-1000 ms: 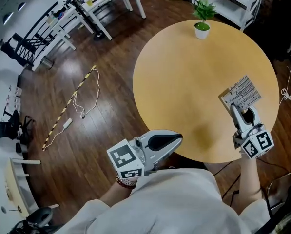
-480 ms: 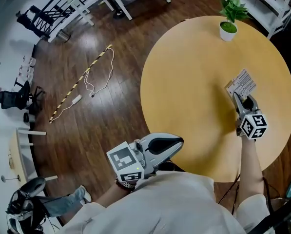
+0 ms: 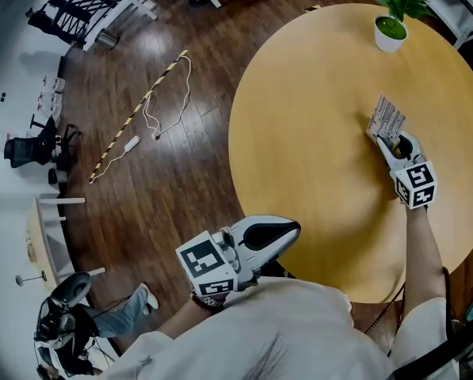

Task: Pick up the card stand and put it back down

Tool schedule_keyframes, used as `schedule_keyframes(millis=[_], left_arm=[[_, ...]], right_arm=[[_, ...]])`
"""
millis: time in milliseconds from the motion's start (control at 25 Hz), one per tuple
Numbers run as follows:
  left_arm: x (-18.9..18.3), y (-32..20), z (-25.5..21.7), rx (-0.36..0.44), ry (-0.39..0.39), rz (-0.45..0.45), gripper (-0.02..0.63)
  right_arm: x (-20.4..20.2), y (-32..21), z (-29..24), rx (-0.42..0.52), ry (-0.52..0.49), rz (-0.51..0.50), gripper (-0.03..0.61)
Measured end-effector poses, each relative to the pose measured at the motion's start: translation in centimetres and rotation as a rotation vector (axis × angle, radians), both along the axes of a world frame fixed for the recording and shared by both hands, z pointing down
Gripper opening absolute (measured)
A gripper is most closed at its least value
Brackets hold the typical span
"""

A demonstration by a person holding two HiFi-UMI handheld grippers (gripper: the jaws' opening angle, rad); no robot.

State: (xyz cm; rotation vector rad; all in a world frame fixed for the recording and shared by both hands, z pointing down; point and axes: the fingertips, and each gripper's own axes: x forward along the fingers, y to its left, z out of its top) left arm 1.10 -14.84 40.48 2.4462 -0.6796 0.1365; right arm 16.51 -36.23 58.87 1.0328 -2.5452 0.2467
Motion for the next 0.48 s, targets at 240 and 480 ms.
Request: schedule_keyframes(millis=[240,480], left_arm=[[0.7,-1.0,1.6,-0.052,0.006,-0.009,-0.006],[0.9,-0.6,2.0,-0.065,-0.001,-0.004,-0.006]], right_arm=[[0.7,0.3,2.3,-0.005,0.113,-0.143,0.149],[1.3,0.7,3.9,-0.051,0.187,-0.193,0.143]])
